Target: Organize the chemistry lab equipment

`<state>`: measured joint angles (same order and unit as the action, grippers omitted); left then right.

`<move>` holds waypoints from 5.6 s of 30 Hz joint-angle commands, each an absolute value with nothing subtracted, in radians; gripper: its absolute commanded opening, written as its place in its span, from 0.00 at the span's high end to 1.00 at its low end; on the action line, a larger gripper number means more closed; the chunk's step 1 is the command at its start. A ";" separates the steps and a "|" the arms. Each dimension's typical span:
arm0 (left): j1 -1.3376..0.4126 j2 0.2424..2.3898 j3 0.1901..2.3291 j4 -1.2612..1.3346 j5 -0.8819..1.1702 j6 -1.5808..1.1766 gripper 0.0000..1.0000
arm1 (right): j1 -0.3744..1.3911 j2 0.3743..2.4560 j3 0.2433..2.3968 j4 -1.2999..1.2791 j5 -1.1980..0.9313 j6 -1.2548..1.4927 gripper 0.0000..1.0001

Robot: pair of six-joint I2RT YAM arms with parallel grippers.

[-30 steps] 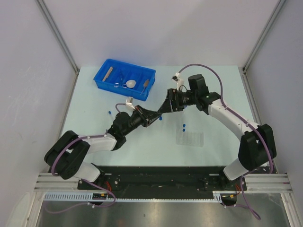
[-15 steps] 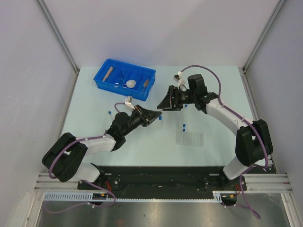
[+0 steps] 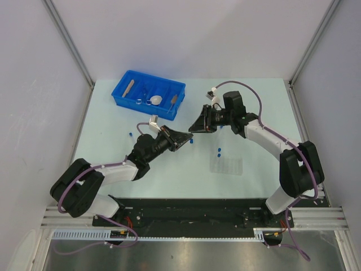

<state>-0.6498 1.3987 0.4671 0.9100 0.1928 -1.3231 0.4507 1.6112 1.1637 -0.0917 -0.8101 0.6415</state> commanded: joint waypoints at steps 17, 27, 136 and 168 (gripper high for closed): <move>-0.652 1.257 0.408 0.927 0.232 -1.189 0.18 | 0.457 1.537 1.141 -0.130 -0.793 0.398 0.93; -0.568 1.117 0.408 0.729 0.267 -1.149 0.09 | 0.538 1.470 1.137 -0.273 -0.762 0.079 0.93; -0.611 1.345 0.132 1.249 -0.098 -1.809 0.88 | 0.634 1.566 1.106 -0.114 -0.704 0.275 0.67; -0.379 0.634 0.575 -0.190 -0.083 -0.631 0.00 | 0.414 1.304 1.377 -1.067 -0.548 -0.736 0.92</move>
